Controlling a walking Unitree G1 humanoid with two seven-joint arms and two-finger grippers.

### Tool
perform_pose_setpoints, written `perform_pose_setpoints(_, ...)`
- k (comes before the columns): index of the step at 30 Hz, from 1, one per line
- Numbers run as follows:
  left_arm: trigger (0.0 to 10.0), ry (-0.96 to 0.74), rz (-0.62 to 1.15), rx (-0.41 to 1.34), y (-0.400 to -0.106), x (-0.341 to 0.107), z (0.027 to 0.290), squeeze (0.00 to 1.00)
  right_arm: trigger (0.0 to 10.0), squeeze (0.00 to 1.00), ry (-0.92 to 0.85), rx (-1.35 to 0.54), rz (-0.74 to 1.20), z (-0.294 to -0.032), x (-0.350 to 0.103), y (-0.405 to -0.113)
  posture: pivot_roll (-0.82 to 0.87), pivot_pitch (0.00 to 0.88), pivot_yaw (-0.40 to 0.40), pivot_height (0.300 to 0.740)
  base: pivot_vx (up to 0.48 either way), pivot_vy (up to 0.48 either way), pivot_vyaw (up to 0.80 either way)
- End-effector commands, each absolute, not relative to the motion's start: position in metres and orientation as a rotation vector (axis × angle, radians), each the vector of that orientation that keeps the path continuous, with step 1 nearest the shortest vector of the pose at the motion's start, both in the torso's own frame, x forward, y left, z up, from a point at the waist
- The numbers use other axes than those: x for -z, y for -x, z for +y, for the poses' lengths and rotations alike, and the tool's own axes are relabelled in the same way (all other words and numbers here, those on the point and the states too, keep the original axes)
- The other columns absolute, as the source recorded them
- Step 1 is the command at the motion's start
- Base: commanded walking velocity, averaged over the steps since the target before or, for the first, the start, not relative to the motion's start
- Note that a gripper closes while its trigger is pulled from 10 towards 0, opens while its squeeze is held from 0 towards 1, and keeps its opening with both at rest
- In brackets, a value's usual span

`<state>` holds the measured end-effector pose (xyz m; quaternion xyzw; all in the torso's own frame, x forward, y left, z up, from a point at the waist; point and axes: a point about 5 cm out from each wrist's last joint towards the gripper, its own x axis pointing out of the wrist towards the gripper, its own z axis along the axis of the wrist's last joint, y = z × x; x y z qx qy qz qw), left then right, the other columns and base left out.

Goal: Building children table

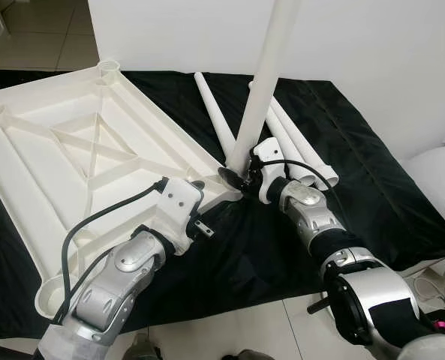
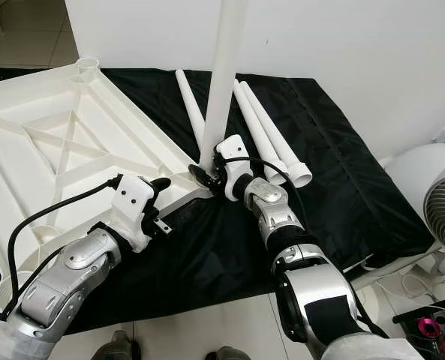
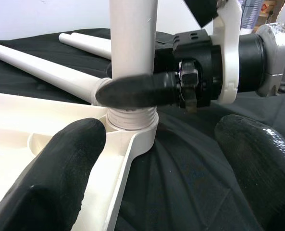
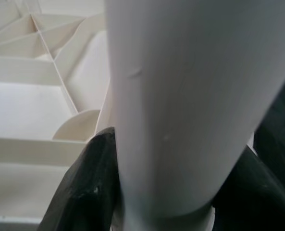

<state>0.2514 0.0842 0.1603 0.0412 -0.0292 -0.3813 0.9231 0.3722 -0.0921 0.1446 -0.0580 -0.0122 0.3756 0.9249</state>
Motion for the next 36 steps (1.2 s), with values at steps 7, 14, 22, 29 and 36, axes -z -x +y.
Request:
perform_pose_setpoints(7, 10.0, -0.095, -0.05, 0.847, -0.247, -0.16, 0.082, 0.0, 10.0, 0.0, 0.095, -0.744, 0.025, -0.09, -0.124, -0.365, 0.08, 0.033, -0.126, 0.74, 0.0, 0.0, 0.0)
perform_pose_setpoints(14, 10.0, -0.092, -0.048, 0.849, -0.248, -0.16, 0.082, 0.0, 10.0, 0.0, 0.045, -0.587, 0.0, -0.081, -0.119, -0.361, 0.07, 0.049, -0.124, 0.74, 0.0, 0.0, 0.0)
perform_pose_setpoints(22, 10.0, -0.091, -0.042, 0.845, -0.248, -0.16, 0.084, 0.0, 10.0, 0.0, -0.015, -0.388, -0.009, -0.068, -0.118, -0.358, 0.06, 0.059, -0.121, 0.74, 0.0, 0.0, 0.0)
perform_pose_setpoints(29, 10.0, -0.088, -0.037, 0.84, -0.247, -0.159, 0.084, 0.0, 10.0, 0.0, -0.058, -0.241, -0.038, -0.053, -0.124, -0.356, 0.06, 0.063, -0.119, 0.74, 0.0, 0.0, 0.0)
perform_pose_setpoints(36, 10.0, -0.086, -0.035, 0.843, -0.246, -0.159, 0.084, 0.0, 10.0, 0.71, -0.097, -0.278, -0.081, -0.052, -0.129, -0.352, 0.06, 0.064, -0.119, 0.74, 0.0, 0.0, 0.0)
